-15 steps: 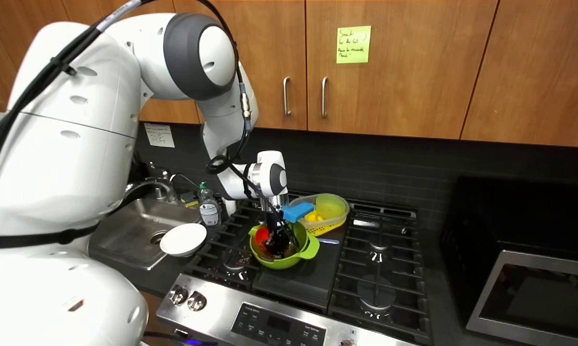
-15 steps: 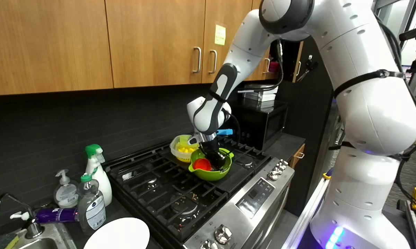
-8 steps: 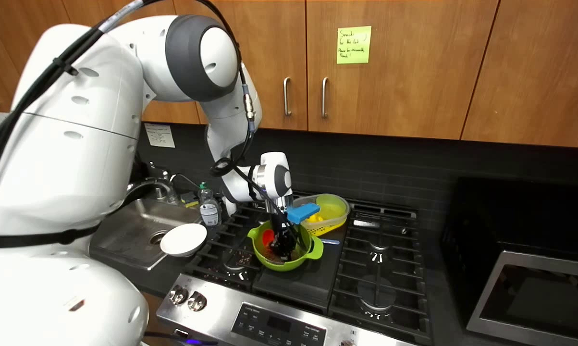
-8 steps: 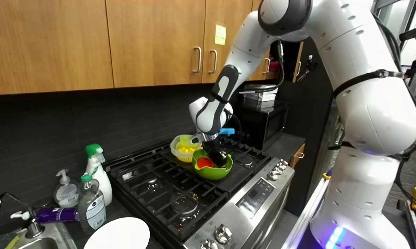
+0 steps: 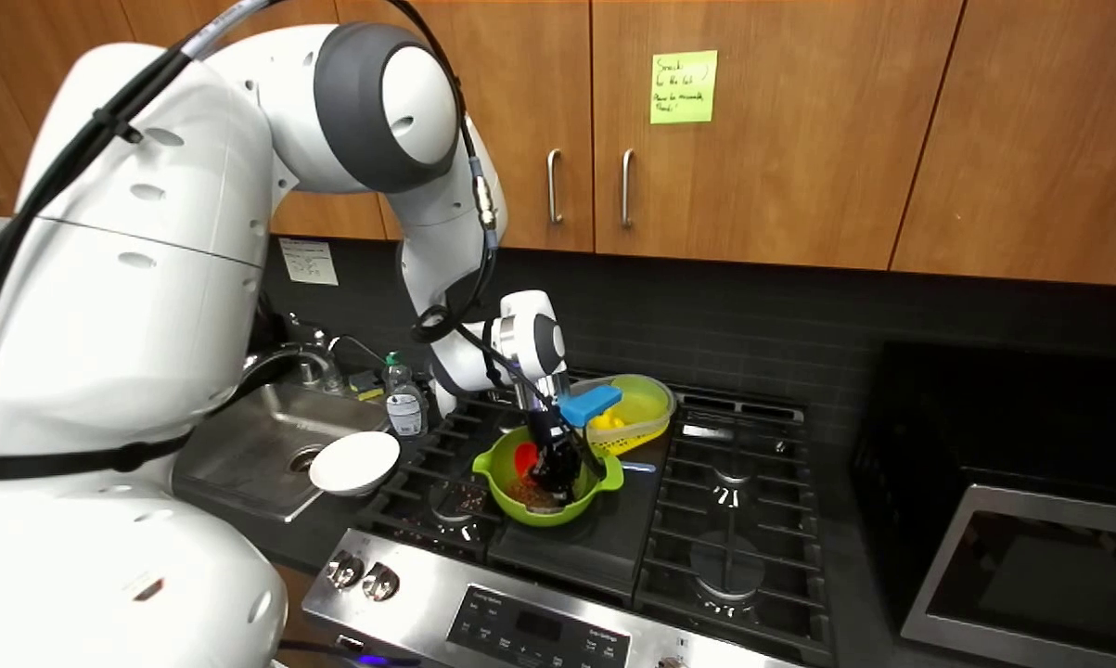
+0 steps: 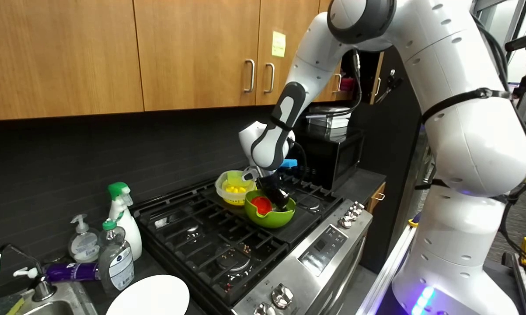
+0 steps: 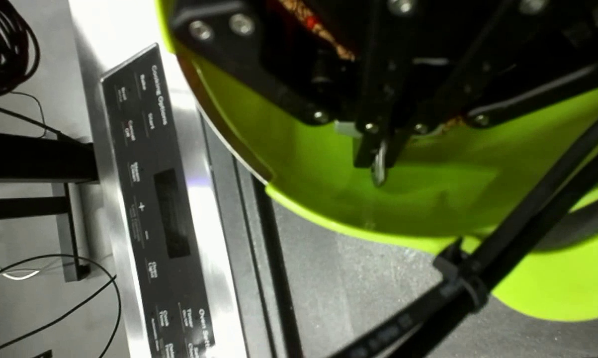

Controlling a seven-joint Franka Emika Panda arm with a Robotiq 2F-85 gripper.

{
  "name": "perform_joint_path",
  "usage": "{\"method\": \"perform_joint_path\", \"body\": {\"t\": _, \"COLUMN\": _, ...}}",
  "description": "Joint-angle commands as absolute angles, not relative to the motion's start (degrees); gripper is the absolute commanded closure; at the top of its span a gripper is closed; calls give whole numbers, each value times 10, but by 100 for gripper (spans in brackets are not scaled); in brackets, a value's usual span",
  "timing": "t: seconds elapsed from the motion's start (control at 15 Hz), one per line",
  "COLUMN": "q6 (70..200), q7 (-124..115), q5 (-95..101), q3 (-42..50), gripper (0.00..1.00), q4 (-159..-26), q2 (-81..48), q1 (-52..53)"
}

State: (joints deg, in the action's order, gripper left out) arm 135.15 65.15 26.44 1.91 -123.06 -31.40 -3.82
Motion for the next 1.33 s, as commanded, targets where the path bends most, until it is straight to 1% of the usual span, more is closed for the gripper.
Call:
{"method": "perform_joint_path", "body": {"t": 0.0, "q6": 1341, "q7": 630, "q5": 296, "q3": 28, "gripper": 99, "q4": -1247, "q2": -288, "q1": -27}}
{"method": "perform_joint_path", "body": {"t": 0.33, "q6": 1330, "q7": 628, "q5": 308, "q3": 21, "gripper": 99, "q4": -1256, "q2": -267, "q1": -22}}
{"method": "perform_joint_path", "body": {"t": 0.93, "q6": 1238, "q7": 635, "q5": 321, "q3": 9, "gripper": 99, "q4": -1247, "q2": -260, "q1": 6}}
{"method": "perform_joint_path", "body": {"t": 1.27, "q6": 1211, "q7": 640, "q5": 327, "q3": -4, "gripper": 99, "q4": -1242, "q2": -269, "q1": 10}}
